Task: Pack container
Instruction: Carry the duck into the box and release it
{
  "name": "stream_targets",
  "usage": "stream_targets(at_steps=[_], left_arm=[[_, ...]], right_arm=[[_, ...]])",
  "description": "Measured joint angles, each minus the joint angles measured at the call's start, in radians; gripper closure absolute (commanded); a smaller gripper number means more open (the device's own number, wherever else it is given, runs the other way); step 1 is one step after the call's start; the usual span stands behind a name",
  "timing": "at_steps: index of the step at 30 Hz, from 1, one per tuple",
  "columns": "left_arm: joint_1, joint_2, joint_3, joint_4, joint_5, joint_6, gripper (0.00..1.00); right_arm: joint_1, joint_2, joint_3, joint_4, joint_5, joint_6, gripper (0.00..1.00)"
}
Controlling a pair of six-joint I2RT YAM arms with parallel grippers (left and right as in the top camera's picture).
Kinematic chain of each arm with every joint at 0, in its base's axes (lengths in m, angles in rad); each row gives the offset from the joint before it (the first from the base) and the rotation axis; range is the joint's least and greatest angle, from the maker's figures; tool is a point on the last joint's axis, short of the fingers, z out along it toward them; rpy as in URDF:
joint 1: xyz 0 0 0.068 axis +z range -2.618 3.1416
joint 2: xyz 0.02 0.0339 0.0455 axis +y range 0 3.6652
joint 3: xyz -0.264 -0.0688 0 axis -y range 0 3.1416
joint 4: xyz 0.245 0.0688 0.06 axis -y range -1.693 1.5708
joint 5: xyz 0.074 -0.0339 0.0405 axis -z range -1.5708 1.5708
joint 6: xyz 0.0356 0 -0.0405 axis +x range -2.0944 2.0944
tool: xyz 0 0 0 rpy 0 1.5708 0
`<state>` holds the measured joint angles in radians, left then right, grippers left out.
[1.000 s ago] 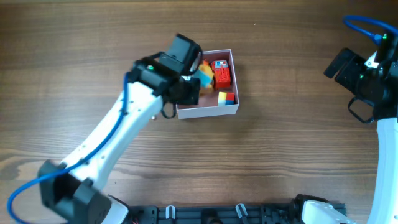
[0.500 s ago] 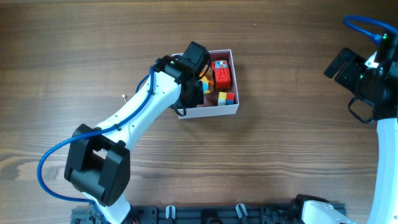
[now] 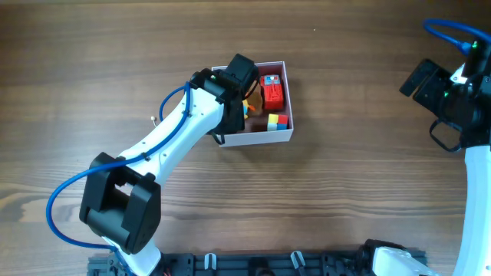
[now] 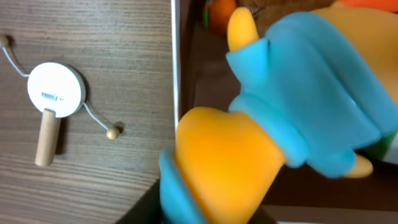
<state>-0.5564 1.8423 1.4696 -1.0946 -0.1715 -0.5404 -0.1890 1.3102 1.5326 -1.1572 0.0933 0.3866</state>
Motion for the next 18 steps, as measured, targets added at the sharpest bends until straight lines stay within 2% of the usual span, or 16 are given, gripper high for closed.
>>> stream_targets(at_steps=[2, 7, 18], left_arm=[[0.000, 0.000, 0.000, -0.002, -0.005, 0.000, 0.50], [0.000, 0.000, 0.000, 0.009, -0.008, -0.006, 0.45], [0.000, 0.000, 0.000, 0.022, 0.023, -0.006, 0.44]], right_arm=[[0.000, 0.000, 0.000, 0.000, 0.000, 0.000, 0.00], [0.000, 0.000, 0.000, 0.000, 0.000, 0.000, 0.00], [0.000, 0.000, 0.000, 0.000, 0.000, 0.000, 0.00]])
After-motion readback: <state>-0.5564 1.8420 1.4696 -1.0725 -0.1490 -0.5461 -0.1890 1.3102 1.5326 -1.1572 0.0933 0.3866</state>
